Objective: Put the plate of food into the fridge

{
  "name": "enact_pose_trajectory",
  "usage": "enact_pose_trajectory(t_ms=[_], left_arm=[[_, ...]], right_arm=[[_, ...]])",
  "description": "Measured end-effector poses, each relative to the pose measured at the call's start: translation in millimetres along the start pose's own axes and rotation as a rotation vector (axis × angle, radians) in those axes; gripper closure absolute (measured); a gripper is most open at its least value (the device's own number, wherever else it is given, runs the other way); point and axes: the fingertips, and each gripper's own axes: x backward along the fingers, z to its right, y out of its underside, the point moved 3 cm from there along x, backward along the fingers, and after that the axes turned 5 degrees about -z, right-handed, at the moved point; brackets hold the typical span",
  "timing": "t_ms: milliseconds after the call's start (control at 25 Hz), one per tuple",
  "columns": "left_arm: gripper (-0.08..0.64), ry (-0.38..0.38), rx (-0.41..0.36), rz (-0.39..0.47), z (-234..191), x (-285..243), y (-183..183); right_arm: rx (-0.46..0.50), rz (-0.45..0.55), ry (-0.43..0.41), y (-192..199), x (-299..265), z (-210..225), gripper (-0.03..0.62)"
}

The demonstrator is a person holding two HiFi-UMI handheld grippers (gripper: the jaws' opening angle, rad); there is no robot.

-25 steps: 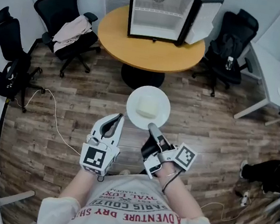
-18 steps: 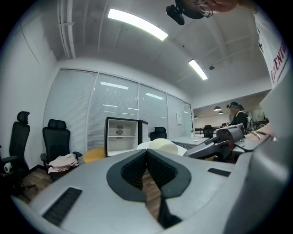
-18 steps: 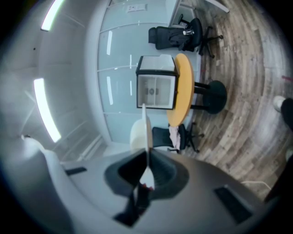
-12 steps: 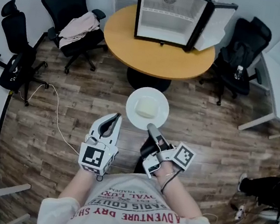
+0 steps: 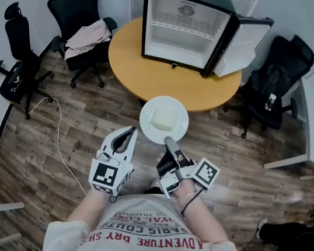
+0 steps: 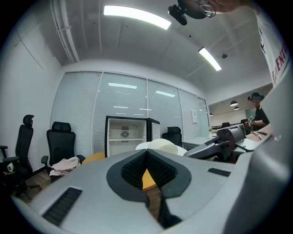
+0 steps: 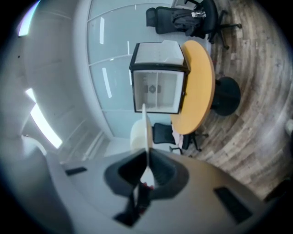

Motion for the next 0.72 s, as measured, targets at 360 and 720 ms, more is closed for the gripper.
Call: enact_pose_trajectory(t_ms=[360,720], left_arm=[[0.532,-0.028,0.003,-0.002,13,-94,-15],[0.532,0.005,0.013,-0.012,-27,-174,-16]], right_arm=[[0.004,-0.015,0.017,-103,-11,6,0.554],[-0.02,0.026,0.042,-159,-60,20,0.554]])
